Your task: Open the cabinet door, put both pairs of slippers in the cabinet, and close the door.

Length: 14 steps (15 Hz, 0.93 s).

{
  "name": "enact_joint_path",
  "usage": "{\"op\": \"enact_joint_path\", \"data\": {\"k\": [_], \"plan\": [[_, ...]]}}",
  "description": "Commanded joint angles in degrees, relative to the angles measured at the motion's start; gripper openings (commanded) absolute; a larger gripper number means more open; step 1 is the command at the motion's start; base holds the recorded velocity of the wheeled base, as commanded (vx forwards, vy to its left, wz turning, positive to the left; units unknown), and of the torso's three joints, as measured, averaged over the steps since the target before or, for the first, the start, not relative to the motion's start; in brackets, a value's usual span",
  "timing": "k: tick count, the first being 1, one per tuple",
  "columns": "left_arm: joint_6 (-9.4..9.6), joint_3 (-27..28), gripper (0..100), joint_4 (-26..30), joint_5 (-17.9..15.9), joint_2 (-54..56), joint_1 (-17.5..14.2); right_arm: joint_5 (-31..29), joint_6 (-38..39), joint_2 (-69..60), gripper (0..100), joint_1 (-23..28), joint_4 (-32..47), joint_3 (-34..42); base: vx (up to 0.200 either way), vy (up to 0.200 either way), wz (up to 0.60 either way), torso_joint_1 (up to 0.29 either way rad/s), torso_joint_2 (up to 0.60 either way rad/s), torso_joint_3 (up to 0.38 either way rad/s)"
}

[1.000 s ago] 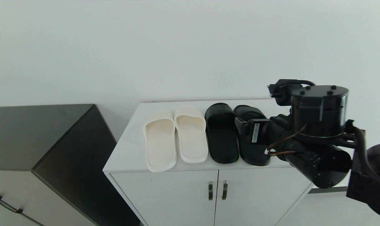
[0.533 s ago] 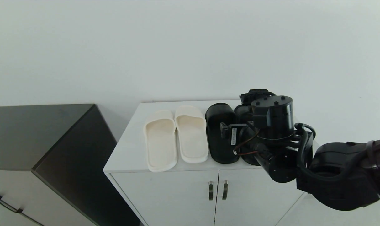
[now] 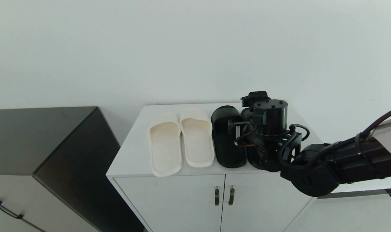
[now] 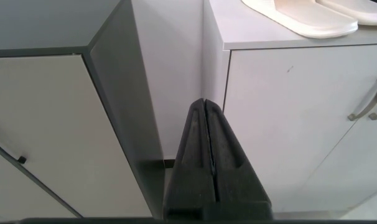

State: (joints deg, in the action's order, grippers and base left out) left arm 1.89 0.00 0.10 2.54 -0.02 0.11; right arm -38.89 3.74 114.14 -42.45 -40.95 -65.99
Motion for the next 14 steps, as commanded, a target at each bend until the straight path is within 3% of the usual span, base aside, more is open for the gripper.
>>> {"op": "enact_joint_path", "data": {"k": [1,4,5,14], "plan": [[-0.04,0.0,0,-0.01,0.01,-0.06,-0.02,0.13,-0.31,2.4,100,1.23,-0.45,-1.51,0.0,0.0,0.0,0.0,0.0,0.0],[-0.04,0.0,0,-0.01,0.01,0.02,-0.02,0.3,-0.31,3.11,100,1.4,-0.36,-3.01,0.0,0.0,0.0,0.0,0.0,0.0],[-0.04,0.0,0,-0.01,0.01,0.02,-0.02,0.22,-0.31,3.37,0,1.4,-0.36,-3.45,0.0,0.0,0.0,0.0,0.0,0.0],[-0.75,0.0,0,-0.1,0.01,0.02,-0.02,0.3,-0.31,-1.38,0,1.31,-0.36,-2.04,0.0,0.0,0.0,0.0,0.0,0.0]]}}
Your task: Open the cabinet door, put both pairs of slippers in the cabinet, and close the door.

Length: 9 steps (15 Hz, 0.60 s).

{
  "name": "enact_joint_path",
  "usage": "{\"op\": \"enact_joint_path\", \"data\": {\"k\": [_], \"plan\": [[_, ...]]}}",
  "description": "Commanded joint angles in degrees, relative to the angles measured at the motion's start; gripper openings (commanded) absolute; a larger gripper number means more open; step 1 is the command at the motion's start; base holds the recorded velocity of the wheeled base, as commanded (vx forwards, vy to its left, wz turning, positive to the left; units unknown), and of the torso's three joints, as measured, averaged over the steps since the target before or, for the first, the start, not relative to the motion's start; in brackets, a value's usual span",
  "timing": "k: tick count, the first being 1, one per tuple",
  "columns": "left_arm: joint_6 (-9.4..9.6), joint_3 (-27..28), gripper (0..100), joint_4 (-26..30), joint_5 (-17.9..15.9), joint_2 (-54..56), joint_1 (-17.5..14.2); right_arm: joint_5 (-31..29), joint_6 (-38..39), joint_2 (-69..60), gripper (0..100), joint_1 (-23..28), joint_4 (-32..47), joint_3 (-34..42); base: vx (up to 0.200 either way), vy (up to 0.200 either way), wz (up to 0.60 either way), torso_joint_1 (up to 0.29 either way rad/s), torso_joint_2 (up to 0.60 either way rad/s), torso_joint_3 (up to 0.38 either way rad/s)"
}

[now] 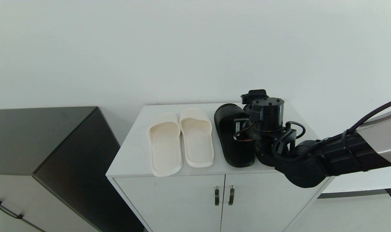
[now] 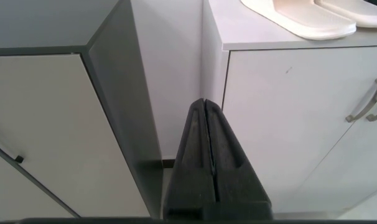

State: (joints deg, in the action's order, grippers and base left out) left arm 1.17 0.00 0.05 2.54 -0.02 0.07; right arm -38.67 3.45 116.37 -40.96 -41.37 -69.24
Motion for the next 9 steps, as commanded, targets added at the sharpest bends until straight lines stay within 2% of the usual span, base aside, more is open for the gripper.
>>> {"op": "enact_joint_path", "data": {"k": [1,3,5,9], "plan": [[-0.12,0.0,0,-0.05,0.01,0.02,0.01,0.61,-0.02,-5.37,0,-0.35,0.15,2.09,0.0,0.0,0.0,0.0,0.0,0.0],[-0.29,0.0,0,-0.05,0.01,0.02,0.01,4.65,-0.02,-9.67,0,-0.96,0.24,5.35,0.0,0.0,0.0,0.0,0.0,0.0],[-0.38,0.0,0,-0.05,0.01,0.02,0.01,8.52,-0.11,-18.2,0,-3.25,5.78,12.99,0.0,0.0,0.0,0.0,0.0,0.0],[-0.38,0.0,0,-0.05,0.01,-0.06,0.01,20.91,0.24,-29.8,0,-7.03,8.5,23.36,0.0,0.0,0.0,0.0,0.0,0.0]]}}
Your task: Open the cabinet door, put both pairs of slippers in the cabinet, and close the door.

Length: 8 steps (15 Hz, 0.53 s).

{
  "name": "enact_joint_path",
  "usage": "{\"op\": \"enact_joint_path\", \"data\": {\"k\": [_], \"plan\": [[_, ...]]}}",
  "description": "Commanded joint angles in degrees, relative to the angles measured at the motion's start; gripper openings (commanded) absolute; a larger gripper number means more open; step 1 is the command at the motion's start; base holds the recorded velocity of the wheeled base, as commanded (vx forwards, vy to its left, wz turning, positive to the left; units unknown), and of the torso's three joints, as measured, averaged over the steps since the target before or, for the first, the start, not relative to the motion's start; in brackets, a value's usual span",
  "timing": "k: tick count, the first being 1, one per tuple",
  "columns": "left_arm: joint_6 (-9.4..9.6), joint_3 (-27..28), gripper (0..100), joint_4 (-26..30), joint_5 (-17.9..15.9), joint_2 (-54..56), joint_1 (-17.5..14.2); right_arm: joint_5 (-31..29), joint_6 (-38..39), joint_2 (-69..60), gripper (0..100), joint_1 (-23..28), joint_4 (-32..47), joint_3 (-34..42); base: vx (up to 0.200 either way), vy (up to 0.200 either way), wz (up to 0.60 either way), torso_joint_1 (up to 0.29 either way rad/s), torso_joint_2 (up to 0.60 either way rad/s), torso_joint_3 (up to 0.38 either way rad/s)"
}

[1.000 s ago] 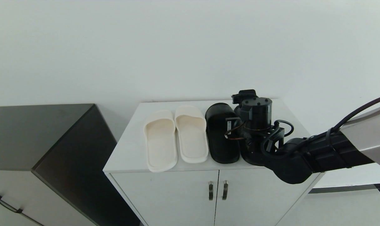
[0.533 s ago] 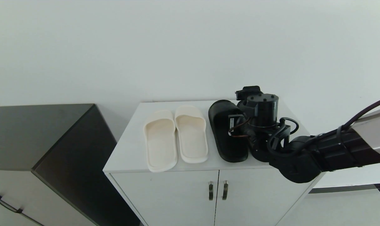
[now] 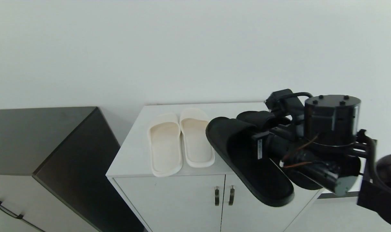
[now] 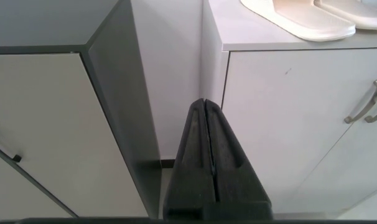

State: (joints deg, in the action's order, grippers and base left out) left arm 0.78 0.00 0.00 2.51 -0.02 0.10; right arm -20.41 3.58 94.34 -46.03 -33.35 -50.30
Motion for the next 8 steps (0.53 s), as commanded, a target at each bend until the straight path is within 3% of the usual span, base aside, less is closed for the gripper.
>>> {"op": "enact_joint_path", "data": {"k": [1,4,8], "plan": [[0.01,0.0,0,0.0,-0.14,0.02,-0.01,5.2,0.11,-9.35,0,-2.66,1.01,5.65,0.0,0.0,0.0,0.0,0.0,0.0],[0.01,0.0,0,0.0,-0.14,0.02,-0.01,7.58,0.2,-9.62,0,-3.19,2.86,6.27,0.0,0.0,0.0,0.0,0.0,0.0],[0.01,0.0,0,0.0,-0.14,0.02,-0.01,8.63,0.2,-9.88,0,-3.8,2.86,7.76,-0.2,0.0,0.0,0.005,0.0,0.0]]}}
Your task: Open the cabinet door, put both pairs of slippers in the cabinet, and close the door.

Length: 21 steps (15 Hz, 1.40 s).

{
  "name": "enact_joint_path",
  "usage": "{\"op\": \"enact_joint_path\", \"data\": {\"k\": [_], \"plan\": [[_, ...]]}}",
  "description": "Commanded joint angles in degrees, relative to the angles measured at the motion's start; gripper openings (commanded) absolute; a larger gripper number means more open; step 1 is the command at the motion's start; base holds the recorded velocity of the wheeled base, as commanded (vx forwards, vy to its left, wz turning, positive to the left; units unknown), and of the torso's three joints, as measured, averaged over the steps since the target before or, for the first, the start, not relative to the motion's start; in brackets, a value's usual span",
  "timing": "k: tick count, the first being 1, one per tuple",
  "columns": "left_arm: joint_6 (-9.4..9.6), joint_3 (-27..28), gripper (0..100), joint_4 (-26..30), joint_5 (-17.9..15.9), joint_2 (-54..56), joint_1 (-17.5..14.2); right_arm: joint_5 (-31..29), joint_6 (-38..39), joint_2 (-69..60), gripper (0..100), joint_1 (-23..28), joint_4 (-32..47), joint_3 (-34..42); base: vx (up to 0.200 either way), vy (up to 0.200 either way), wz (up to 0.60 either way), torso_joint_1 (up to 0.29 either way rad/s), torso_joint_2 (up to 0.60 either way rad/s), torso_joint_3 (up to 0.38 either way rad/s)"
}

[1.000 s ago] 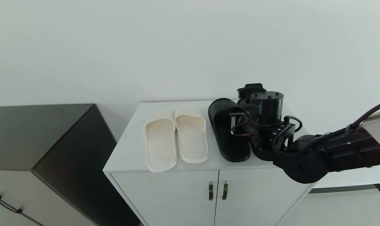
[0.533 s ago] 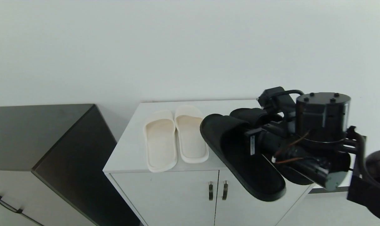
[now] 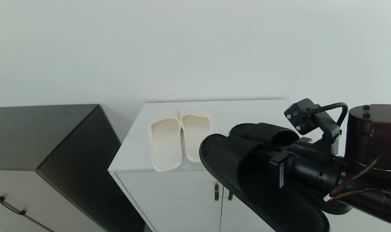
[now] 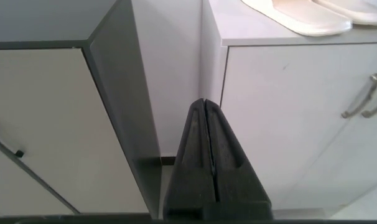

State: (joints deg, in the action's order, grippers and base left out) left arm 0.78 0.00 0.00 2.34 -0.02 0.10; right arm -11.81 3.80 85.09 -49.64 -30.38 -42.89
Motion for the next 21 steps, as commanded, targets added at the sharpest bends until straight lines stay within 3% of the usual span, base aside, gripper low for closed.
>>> {"op": "enact_joint_path", "data": {"k": [1,7,21], "plan": [[0.01,0.0,0,0.0,0.03,-0.06,-0.01,0.12,0.06,-0.63,0,-0.55,-0.21,0.7,-0.2,0.0,0.0,-0.002,0.0,0.002],[-0.34,0.0,0,0.0,0.03,0.02,-0.01,3.55,-0.02,-2.3,0,-0.55,-0.29,2.46,-0.2,0.0,0.0,-0.002,0.0,0.004],[-0.34,0.0,0,0.0,0.03,0.02,-0.01,3.81,-0.2,-2.21,0,-0.55,-0.38,3.86,0.0,0.0,0.0,-0.003,0.01,0.004]]}}
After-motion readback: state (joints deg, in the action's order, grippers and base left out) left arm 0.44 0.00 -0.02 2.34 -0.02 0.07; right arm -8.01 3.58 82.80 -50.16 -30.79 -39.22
